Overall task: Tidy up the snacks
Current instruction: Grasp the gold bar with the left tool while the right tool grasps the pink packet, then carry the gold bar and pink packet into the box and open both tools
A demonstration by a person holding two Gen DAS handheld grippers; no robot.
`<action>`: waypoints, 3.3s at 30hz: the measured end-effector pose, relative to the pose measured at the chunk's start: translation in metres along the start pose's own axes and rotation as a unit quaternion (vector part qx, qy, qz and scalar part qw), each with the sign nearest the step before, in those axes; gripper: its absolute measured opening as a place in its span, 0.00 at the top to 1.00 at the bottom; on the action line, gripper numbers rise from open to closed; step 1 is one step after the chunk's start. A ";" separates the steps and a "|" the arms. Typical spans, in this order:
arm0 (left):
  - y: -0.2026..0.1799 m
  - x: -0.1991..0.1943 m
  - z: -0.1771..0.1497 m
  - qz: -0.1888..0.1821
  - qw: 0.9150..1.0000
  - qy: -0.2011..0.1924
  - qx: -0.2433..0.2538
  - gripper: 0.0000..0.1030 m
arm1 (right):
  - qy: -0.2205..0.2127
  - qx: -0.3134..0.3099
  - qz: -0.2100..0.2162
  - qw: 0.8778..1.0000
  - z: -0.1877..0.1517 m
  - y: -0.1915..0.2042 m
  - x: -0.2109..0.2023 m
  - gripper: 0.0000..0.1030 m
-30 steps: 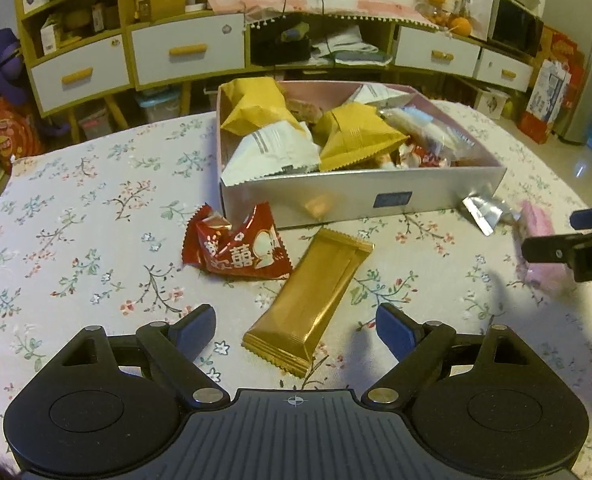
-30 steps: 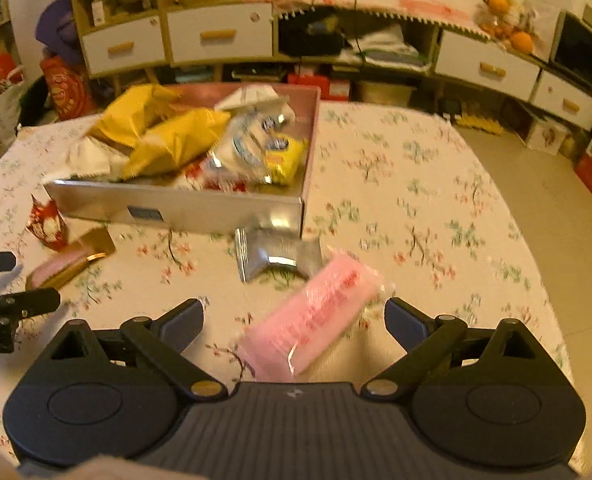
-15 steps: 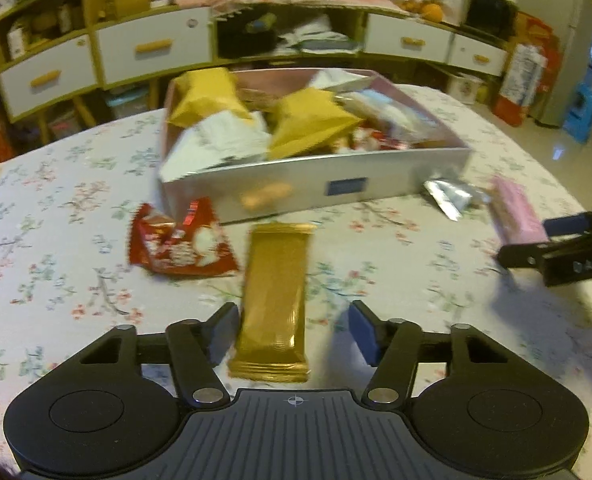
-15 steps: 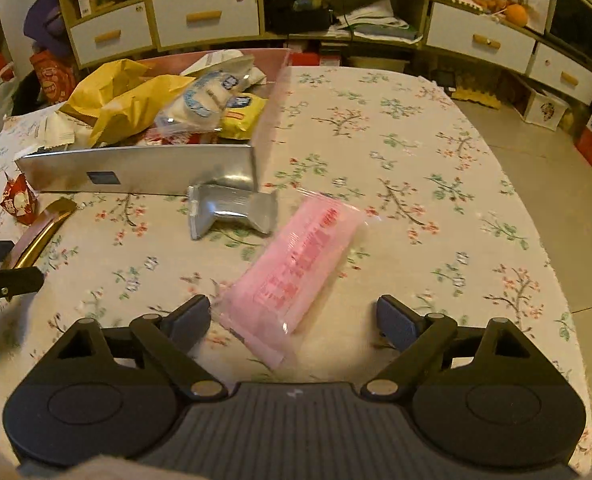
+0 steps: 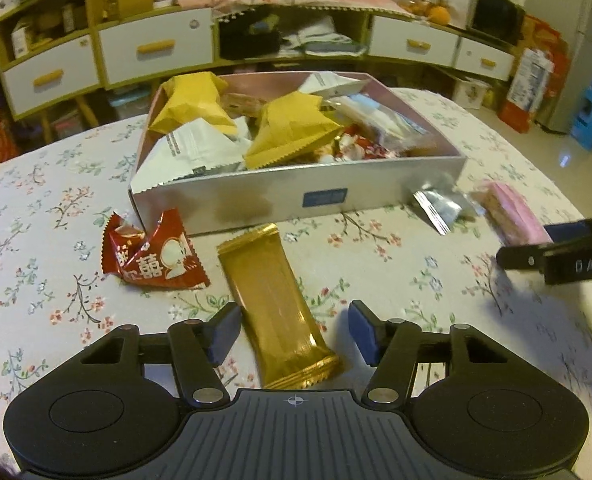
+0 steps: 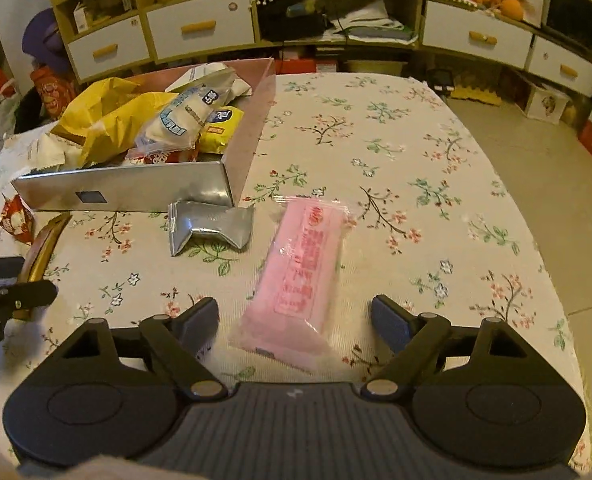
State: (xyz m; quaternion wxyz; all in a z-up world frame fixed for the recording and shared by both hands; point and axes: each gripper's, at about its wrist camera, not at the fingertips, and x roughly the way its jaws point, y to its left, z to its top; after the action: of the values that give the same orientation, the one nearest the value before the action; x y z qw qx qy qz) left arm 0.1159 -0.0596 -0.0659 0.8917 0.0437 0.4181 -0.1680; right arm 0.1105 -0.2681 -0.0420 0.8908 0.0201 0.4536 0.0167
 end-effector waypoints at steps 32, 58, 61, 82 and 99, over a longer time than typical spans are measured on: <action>-0.021 -0.031 0.017 -0.035 0.999 -0.035 -0.001 0.73 | -0.049 0.036 0.044 0.997 0.025 -0.001 -0.027 0.71; 0.018 -0.004 0.101 0.011 0.996 -0.088 -0.027 0.72 | -0.081 0.066 0.135 0.985 0.106 0.049 0.005 0.71; 0.021 0.005 0.106 0.016 0.996 -0.090 -0.025 0.72 | -0.076 0.071 0.133 0.986 0.110 0.050 0.012 0.71; 0.014 0.020 0.114 0.026 0.995 -0.097 0.007 0.49 | -0.075 0.087 0.127 0.985 0.119 0.050 0.014 0.54; 0.005 -0.015 0.102 0.020 0.996 -0.082 0.018 0.40 | -0.073 0.073 0.116 0.988 0.104 0.039 -0.013 0.34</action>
State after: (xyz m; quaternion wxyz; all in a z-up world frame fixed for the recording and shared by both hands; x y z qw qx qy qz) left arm 0.1832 -0.0736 0.0108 0.9253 0.0540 0.3394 -0.1604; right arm 0.1871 -0.2315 0.0315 0.9097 0.1386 0.3821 0.0857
